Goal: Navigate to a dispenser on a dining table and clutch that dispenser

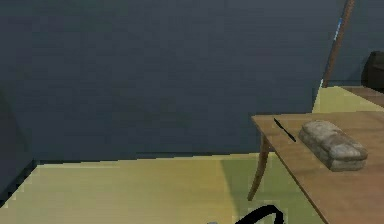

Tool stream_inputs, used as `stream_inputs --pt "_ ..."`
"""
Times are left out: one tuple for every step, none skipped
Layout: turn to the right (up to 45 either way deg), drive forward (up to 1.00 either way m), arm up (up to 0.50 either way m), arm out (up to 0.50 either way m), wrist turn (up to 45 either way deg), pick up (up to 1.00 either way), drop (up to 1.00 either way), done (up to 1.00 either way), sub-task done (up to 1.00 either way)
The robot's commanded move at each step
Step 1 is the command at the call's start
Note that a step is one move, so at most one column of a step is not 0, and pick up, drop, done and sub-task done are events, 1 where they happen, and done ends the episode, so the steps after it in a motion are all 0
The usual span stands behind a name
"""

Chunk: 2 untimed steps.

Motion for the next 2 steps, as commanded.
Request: stream_inputs --pt "0.0 0.00 0.00 0.00 45.0 0.00 0.00 0.00 0.00" --pt "0.0 0.00 0.00 0.00 21.0 0.00 0.00 0.00 0.00"
